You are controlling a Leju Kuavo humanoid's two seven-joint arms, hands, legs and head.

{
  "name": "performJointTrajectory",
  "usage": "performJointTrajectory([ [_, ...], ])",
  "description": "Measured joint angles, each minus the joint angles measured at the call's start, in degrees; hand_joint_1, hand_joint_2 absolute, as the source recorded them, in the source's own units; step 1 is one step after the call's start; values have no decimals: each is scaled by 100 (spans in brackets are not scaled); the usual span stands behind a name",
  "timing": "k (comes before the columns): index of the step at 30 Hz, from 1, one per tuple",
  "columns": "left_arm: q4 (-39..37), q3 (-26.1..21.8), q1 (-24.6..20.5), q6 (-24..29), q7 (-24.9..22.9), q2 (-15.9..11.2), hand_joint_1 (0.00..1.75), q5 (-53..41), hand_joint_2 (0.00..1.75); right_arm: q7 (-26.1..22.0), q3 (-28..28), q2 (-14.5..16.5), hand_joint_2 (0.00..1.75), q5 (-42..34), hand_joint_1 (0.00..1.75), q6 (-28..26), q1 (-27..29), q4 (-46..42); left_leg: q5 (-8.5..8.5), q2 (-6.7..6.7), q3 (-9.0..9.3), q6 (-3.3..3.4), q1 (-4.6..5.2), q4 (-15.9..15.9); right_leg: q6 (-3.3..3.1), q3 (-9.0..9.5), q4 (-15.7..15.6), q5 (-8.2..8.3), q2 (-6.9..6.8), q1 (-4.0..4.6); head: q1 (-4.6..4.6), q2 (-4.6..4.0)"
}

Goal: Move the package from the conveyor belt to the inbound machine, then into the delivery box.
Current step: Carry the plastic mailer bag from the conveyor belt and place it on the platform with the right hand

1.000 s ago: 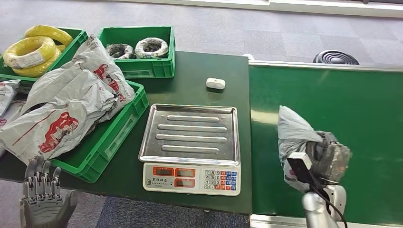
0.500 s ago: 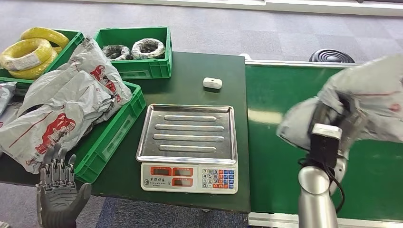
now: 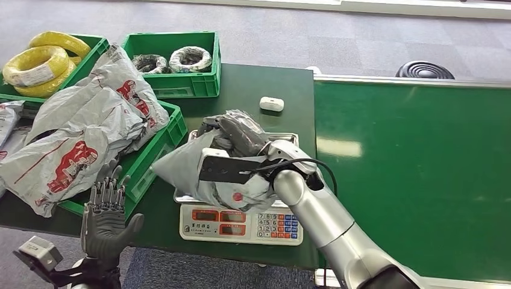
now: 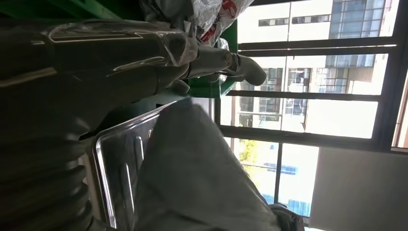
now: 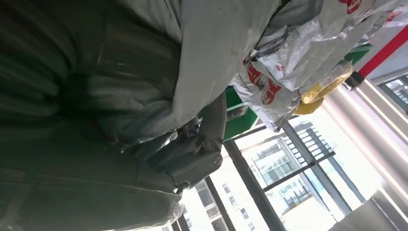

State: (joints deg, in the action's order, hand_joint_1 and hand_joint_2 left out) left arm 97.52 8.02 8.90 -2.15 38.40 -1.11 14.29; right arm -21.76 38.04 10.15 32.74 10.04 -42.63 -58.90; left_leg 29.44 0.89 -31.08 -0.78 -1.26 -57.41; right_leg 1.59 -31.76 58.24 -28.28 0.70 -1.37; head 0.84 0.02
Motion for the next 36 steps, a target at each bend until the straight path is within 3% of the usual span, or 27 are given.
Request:
performJointTrajectory([
  [5, -99, 1, -71, -48, -30, 10, 0, -43, 175, 29, 128, 97, 175, 77, 175, 23, -179, 269, 0, 1, -2, 0, -1, 0, 0, -4, 0, 0, 0, 1, 0, 0],
  [9, -152, 1, -124, -104, -70, 35, 0, -82, 175, 355, 201, 136, 175, 449, 175, -56, -327, 552, 0, 1, -2, 0, -2, 0, 0, -5, 1, 0, 0, 3, 1, 0],
  [13, -161, -42, -123, -127, -125, 68, 0, -147, 175, 706, 226, 128, 175, 1031, 4, -438, -358, 798, 0, 1, -6, 0, -2, 0, 0, -8, 1, 0, 0, 3, 1, 0],
  [28, -76, -134, -409, 35, -270, 220, 0, -849, 175, 775, 61, -44, 175, 1458, 0, -755, -412, 960, -1, 0, -2, -1, -2, -2, -1, -12, 1, 1, 0, 3, 1, 0],
  [32, -186, 109, -919, 341, -632, 207, 0, -1776, 175, 507, -76, -98, 175, 1442, 0, -1088, -295, 782, -3, 4, -1, 0, -1, -6, 0, -8, 1, 3, -3, 2, 1, 0],
  [36, -636, 603, -1613, 259, -995, 204, 0, -2456, 175, 263, -369, -241, 175, 1308, 0, -1440, 84, 124, -3, 5, 2, 0, 1, -9, 2, -8, 0, 6, -2, -1, -1, 0],
])
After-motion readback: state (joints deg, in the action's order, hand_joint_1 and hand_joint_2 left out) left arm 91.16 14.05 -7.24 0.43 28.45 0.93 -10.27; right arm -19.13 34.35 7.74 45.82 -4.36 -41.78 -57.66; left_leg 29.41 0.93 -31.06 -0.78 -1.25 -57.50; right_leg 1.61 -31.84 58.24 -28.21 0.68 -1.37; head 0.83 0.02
